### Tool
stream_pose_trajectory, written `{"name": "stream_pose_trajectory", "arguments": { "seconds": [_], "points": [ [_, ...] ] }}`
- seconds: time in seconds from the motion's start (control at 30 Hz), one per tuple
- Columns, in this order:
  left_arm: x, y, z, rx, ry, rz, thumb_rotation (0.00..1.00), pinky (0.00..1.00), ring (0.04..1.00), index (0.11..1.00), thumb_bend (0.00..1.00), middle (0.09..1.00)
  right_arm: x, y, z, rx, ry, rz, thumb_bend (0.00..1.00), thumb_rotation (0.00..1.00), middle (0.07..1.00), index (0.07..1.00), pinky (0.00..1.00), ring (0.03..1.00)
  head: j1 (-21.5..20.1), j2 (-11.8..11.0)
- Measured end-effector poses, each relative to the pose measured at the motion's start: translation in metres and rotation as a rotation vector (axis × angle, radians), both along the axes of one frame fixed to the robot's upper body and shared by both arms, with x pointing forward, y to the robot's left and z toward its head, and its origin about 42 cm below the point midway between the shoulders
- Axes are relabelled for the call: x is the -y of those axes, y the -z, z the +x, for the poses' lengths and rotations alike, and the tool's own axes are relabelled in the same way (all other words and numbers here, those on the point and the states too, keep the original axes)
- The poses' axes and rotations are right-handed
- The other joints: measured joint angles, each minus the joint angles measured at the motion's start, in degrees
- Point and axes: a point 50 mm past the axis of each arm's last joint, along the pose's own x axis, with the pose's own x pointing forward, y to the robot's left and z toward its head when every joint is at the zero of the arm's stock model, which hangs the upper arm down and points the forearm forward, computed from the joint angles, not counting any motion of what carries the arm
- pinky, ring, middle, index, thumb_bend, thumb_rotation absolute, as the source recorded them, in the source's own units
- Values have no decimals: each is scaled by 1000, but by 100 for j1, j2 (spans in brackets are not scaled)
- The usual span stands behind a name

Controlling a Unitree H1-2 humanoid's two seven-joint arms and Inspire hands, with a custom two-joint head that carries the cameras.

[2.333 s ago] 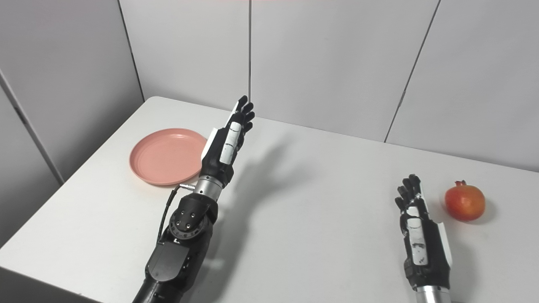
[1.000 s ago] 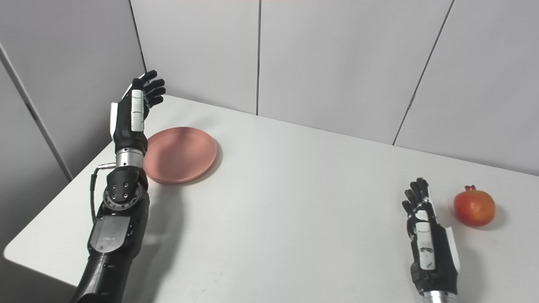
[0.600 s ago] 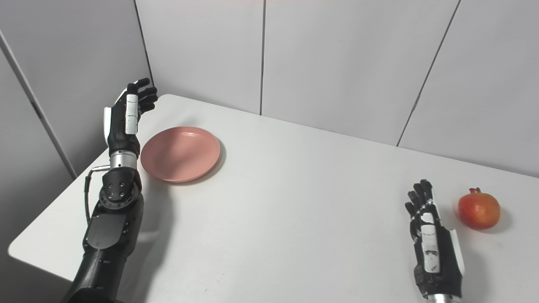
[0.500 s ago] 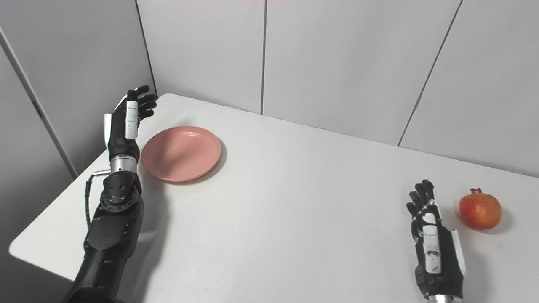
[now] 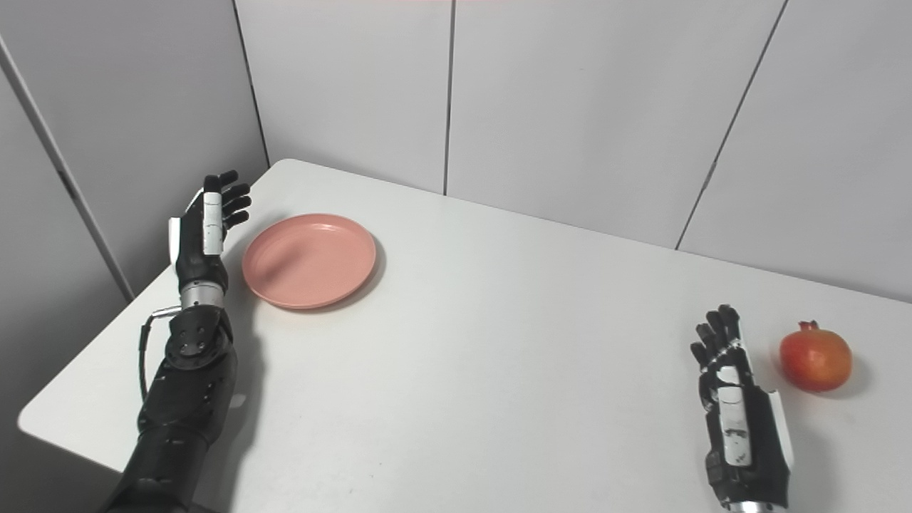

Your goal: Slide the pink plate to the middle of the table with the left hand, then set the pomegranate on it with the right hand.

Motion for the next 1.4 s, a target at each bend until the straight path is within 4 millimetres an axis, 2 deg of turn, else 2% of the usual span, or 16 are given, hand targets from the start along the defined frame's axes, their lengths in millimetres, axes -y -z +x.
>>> {"name": "stream_pose_trajectory", "arguments": {
  "seconds": [0.27,0.4,0.47,0.67,0.77,1.0,1.27,1.4],
  "points": [
    [-2,7,-1,-16,-6,-27,1000,793,784,758,948,761,0,0,0,1,-3,-2,652,900,1000,1000,1000,1000,0,9],
    [-2,7,0,-13,-4,-41,1000,751,775,756,916,759,0,0,-1,2,-3,-1,637,900,1000,1000,1000,1000,0,17],
    [0,7,2,-10,1,-56,1000,812,785,759,924,768,0,0,-1,2,-3,-2,633,901,1000,1000,1000,1000,-9,26],
    [12,8,9,-30,61,-58,1000,882,821,795,950,806,0,-1,-2,4,-2,-2,634,894,1000,1000,1000,1000,-26,53],
    [21,12,12,-45,90,-63,1000,857,836,813,903,823,0,-1,-2,6,-2,-2,642,883,1000,1000,1000,1000,-44,70],
    [34,15,18,-64,155,-61,1000,817,827,820,880,826,0,-1,-3,8,1,-3,632,889,1000,1000,1000,1000,-62,70],
    [48,14,23,-90,214,-56,1000,897,879,852,891,868,1,-2,-4,9,3,-9,621,884,1000,1000,1000,1000,-62,79],
    [57,14,24,-99,242,-56,1000,892,877,854,891,869,1,-2,-4,9,3,-9,622,886,1000,1000,1000,1000,-62,79]
  ]
}}
